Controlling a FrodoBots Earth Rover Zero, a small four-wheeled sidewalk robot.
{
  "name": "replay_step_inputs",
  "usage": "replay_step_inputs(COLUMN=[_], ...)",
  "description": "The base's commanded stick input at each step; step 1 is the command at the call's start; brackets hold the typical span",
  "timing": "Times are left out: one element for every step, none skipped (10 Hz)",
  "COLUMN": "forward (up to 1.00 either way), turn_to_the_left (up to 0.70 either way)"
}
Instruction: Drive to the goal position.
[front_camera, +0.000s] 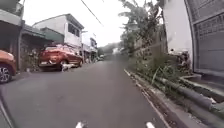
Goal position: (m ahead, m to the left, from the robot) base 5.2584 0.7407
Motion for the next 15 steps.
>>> replay_step_inputs(forward=[0.70,0.70,0.70,0.70,0.70,0.70,0.70,0.70,0.70,0.70,0.70,0.70,0.70,0.70,0.70], turn_to_the_left=[0.11,0.14,0.14,0.14,0.12,0.05,0.01,0.01,0.01,0.01,0.01,0.14,0.14,0.12,0.07])
